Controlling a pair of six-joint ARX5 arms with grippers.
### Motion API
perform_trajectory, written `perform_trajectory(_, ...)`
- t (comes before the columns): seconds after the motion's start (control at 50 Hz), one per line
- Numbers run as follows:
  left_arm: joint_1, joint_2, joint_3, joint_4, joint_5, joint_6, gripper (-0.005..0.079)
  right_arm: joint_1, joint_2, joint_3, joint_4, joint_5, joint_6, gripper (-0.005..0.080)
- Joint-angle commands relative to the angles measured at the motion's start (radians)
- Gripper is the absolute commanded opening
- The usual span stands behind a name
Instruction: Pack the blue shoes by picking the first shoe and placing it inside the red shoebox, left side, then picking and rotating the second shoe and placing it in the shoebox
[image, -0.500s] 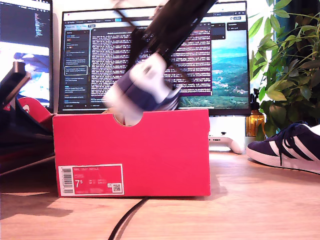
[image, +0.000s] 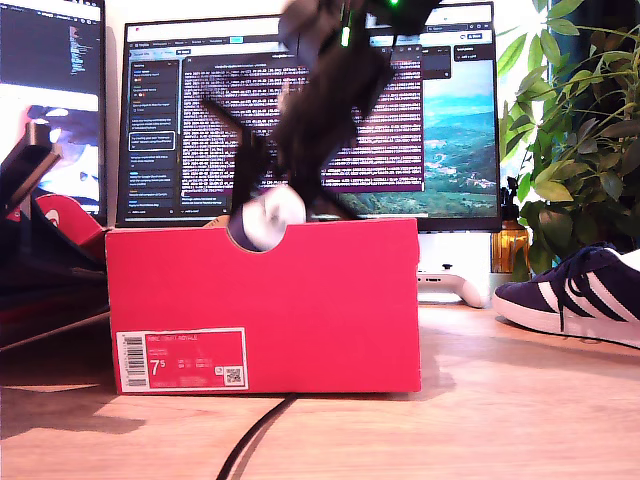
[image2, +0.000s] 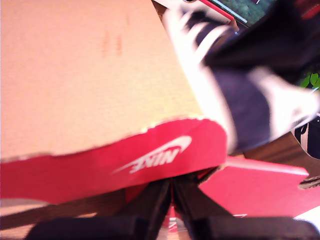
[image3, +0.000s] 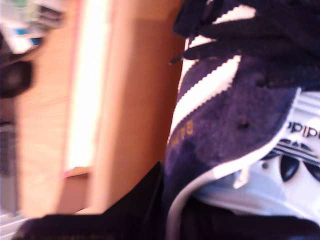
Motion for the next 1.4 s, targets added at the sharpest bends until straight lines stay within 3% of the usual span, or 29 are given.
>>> perform_trajectory(0.0, -0.004, 0.005, -0.014, 0.011, 0.001, 0.006, -0.002, 0.005, 0.006, 0.031, 0.025, 0.005, -0.005, -0.0013)
perform_trajectory(0.24, -0.004, 0.005, -0.014, 0.011, 0.001, 0.006, -0.002, 0.021, 0.037, 0.031, 0.034, 0.048, -0.005, -0.0007)
perform_trajectory(0.3, -0.004, 0.005, -0.014, 0.01, 0.001, 0.006, -0.002, 0.026, 0.037, 0.031, 0.042, 0.049, -0.006, 0.0033)
perform_trajectory(0.46, -0.004, 0.005, -0.014, 0.009, 0.001, 0.006, -0.002, 0.033, 0.037, 0.031, 0.062, 0.04, -0.005, 0.0239)
perform_trajectory(0.76, -0.003, 0.005, -0.014, -0.04, -0.003, 0.005, -0.002, 0.035, 0.035, 0.034, 0.035, 0.004, -0.006, 0.0298)
perform_trajectory(0.88, -0.003, 0.005, -0.014, -0.053, -0.003, 0.005, -0.002, 0.024, 0.031, 0.076, -0.064, -0.013, -0.036, 0.0341)
perform_trajectory(1.38, -0.003, 0.005, -0.014, -0.184, -0.003, 0.005, -0.002, -0.069, 0.029, 0.455, -0.656, -0.013, -0.208, 0.0341)
